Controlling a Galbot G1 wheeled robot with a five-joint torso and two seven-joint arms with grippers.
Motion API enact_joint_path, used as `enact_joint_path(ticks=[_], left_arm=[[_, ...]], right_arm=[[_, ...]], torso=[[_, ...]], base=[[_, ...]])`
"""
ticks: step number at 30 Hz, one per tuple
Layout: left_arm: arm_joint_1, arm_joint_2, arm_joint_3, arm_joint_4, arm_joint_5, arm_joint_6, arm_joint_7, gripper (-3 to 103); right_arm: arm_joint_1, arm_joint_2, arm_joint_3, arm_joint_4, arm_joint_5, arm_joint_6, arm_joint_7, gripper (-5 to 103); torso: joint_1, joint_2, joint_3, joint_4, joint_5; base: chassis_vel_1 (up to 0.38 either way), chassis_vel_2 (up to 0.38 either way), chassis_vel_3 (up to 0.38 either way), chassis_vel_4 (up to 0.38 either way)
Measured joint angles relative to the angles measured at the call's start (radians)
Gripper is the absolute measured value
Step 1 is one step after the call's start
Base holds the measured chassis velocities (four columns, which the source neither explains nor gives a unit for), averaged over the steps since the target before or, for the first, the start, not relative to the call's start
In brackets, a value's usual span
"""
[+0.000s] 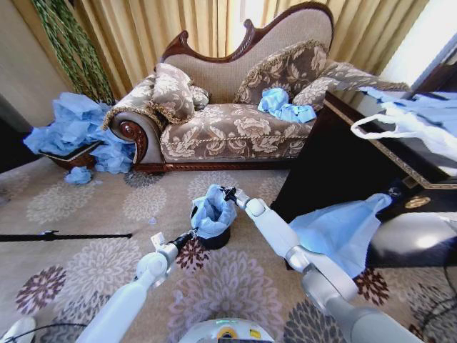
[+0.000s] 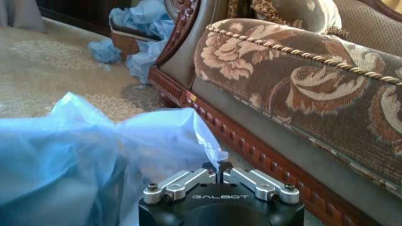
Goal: Place a garbage bag over the trash bin.
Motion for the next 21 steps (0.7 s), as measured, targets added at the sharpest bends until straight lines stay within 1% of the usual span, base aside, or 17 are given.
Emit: enact_joint_path(ticks=[1, 2, 3, 8, 10, 13, 19, 21], left_arm=[[0.000, -0.001, -0.001, 0.000, -0.003, 0.000, 0.001, 1], [-0.002, 0.000, -0.004, -0.002, -0.008, 0.000, 0.003, 1], [-0.004, 0.001, -0.009, -0.007, -0.017, -0.003, 0.009, 0], [-0.012, 0.001, -0.014, -0.006, -0.037, -0.014, 0.027, 0], [-0.014, -0.002, -0.020, -0.005, -0.043, -0.020, 0.036, 0], [-0.017, -0.006, -0.028, -0.009, -0.055, -0.023, 0.040, 0], [-0.033, -0.016, -0.049, 0.013, -0.078, -0.026, 0.022, 0], [-0.037, -0.024, -0.062, 0.023, -0.092, -0.025, 0.001, 0]], right_arm=[[0.000, -0.003, 0.000, 0.004, -0.002, 0.000, -0.002, 0], [-0.001, -0.005, 0.000, 0.009, -0.003, 0.000, -0.003, 0], [-0.002, -0.011, 0.001, 0.017, -0.007, 0.000, -0.005, 0], [-0.011, -0.020, 0.002, 0.024, -0.014, 0.001, -0.005, 0], [-0.012, -0.020, 0.004, 0.024, -0.013, 0.001, -0.004, 0], [-0.005, -0.016, 0.007, 0.017, -0.016, 0.002, -0.004, 0], [0.034, 0.019, 0.031, -0.054, -0.062, 0.015, -0.016, 0], [0.050, 0.038, 0.047, -0.094, -0.094, 0.023, -0.023, 0]], torso=[[0.000, 0.000, 0.000, 0.0011, -0.0010], [0.001, 0.000, 0.000, 0.0005, -0.0009], [0.000, 0.000, 0.000, 0.0005, -0.0002], [0.000, 0.000, 0.000, -0.0001, 0.0000], [0.000, 0.000, 0.000, 0.0004, 0.0000], [0.000, 0.000, 0.000, 0.0004, 0.0000], [0.000, 0.000, 0.000, 0.0004, -0.0001], [0.000, 0.000, 0.000, 0.0006, -0.0001]], base=[[0.000, 0.000, 0.000, 0.000], [0.000, 0.000, 0.000, 0.000], [0.000, 0.000, 0.000, 0.000], [0.000, 0.000, 0.000, 0.000], [0.000, 0.000, 0.000, 0.000], [0.000, 0.000, 0.000, 0.000], [0.000, 0.000, 0.000, 0.000], [0.000, 0.000, 0.000, 0.000]])
